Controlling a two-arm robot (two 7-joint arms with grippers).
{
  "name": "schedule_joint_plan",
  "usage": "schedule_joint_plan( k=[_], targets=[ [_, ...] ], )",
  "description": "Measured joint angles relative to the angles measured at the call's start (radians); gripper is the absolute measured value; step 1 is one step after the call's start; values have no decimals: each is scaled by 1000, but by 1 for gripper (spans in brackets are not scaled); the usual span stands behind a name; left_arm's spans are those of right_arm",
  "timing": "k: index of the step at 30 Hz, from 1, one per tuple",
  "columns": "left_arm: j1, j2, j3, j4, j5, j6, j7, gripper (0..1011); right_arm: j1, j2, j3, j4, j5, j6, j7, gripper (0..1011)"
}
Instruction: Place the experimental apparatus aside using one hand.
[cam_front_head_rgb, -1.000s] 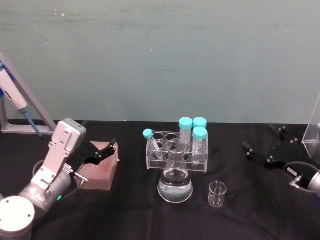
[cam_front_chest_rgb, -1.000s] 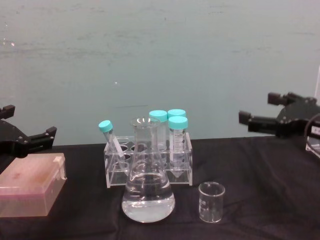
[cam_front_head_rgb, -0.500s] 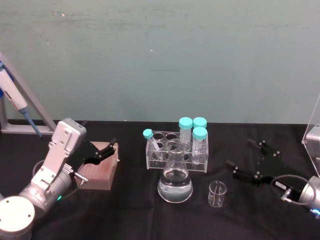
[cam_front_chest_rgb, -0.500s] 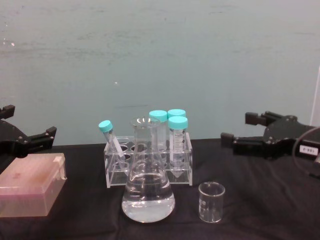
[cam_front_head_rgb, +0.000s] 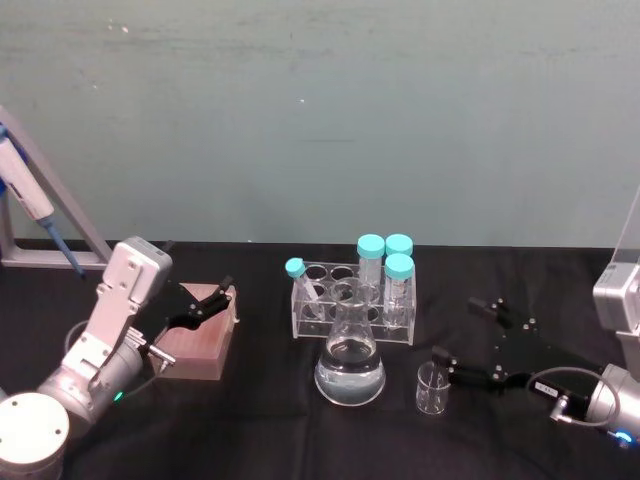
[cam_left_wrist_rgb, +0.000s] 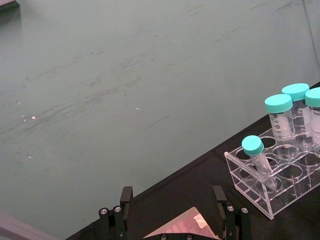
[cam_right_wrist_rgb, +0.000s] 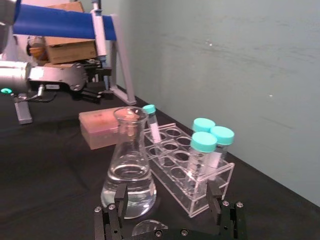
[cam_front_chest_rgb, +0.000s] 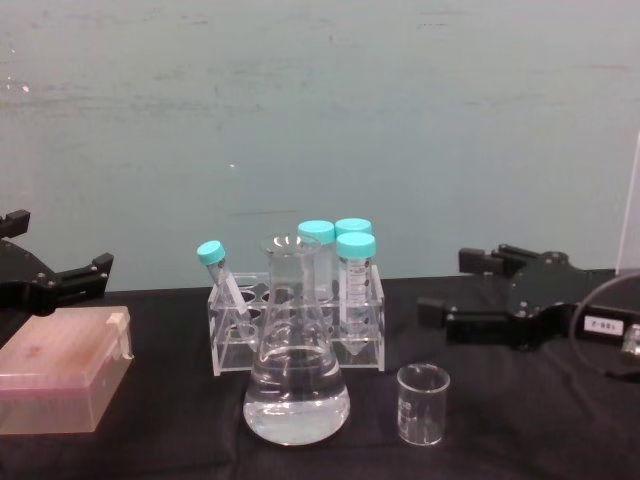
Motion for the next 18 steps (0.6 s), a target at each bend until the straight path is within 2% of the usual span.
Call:
schedule_joint_plan(
  k=[8,18],
  targets=[
    [0,0,0,0,0,0,0,1000,20,9,-40,21,3,-5,27,1003],
    [0,0,0,0,0,0,0,1000,64,11,-99,81,3,-1,60,1003]
  ],
)
